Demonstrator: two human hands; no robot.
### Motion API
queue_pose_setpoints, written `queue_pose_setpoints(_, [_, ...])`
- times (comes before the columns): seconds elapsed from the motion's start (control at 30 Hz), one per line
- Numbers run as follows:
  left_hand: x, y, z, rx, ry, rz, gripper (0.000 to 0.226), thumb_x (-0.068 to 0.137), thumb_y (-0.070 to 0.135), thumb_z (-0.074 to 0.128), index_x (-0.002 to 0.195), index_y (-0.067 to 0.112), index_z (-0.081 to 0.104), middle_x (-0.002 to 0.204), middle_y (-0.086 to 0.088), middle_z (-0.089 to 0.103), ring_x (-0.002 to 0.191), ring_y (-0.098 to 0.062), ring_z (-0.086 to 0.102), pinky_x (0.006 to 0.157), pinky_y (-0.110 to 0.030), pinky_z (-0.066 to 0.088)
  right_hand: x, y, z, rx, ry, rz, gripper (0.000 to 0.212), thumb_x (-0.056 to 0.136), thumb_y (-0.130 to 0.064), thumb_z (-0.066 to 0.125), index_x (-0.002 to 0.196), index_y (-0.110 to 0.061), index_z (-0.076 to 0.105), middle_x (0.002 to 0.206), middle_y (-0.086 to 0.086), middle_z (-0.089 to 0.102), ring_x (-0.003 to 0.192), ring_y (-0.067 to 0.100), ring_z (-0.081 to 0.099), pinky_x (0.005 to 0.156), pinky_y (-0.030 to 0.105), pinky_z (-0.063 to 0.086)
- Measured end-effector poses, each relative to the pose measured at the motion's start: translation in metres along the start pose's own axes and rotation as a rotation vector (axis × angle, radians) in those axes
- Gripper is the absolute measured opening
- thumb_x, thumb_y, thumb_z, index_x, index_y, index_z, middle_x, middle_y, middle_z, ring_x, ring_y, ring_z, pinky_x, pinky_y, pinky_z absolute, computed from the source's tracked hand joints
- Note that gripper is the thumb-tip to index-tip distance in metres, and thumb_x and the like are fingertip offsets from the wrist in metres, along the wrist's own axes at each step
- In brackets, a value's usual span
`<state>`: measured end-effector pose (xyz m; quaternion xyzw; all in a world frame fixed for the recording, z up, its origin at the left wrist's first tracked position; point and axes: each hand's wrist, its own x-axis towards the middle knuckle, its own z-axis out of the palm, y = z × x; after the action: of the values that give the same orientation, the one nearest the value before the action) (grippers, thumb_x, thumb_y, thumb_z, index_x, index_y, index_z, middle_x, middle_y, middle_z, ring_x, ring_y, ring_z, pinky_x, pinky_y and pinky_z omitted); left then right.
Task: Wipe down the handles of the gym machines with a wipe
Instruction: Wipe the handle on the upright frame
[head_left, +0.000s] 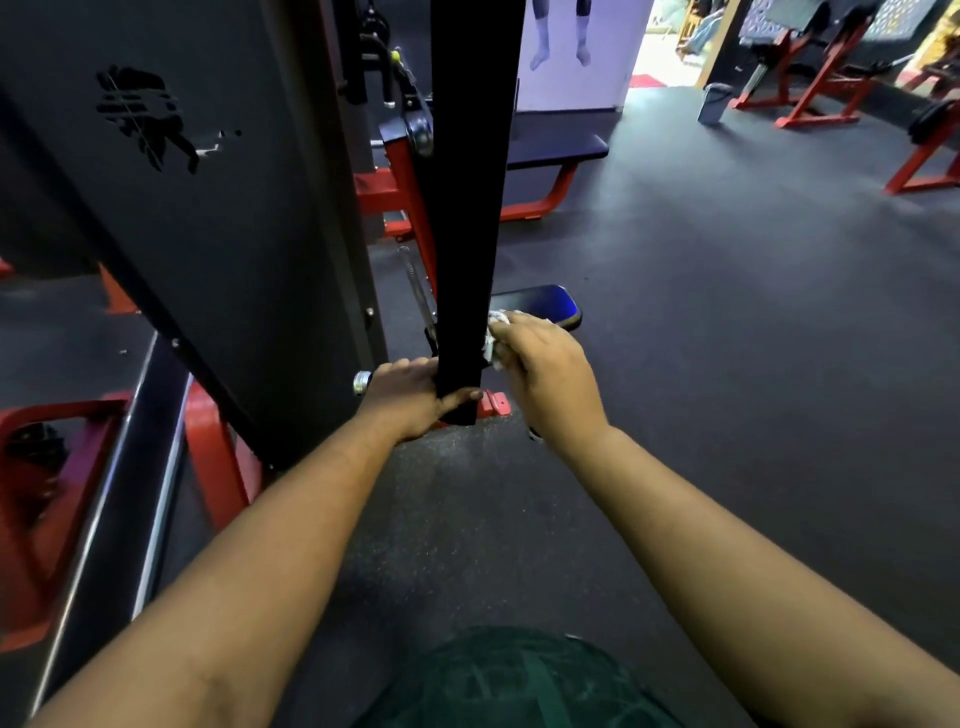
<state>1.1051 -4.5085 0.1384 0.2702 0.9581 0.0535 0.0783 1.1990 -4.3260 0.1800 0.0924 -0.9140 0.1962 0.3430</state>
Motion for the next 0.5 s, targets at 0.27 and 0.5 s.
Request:
queue_pose_setpoints(0.27, [-0.007,0.004,-0.003,-0.028,0.012,0.011,0.087,0.085,0.089,0.028,0.139,0.024,0.051,0.129,-0.004,0.062,0.118,-0.028,0.056,0.096,-0.042,0.042,-0.069,0.029,0.002,0.34,0.169,0.638,0.015,0.108,-0.02,0.044,0.109,-0.025,0.059,0.085,-0.017,0.064,0.077,-0.002,0.059,0.069,0.03,0.043])
queue_pose_setpoints(0.5, [-0.004,0.002,-0.006,0.008,-0.017,0.021,0.115,0.067,0.097,0.006,0.143,0.022,0.049,0.134,-0.007,0.061,0.121,-0.03,0.056,0.098,-0.042,0.042,0.007,0.003,-0.005,0.164,-0.099,0.3,0.037,0.106,-0.045,0.039,0.108,-0.022,0.068,0.1,-0.006,0.068,0.098,0.016,0.063,0.084,0.037,0.049])
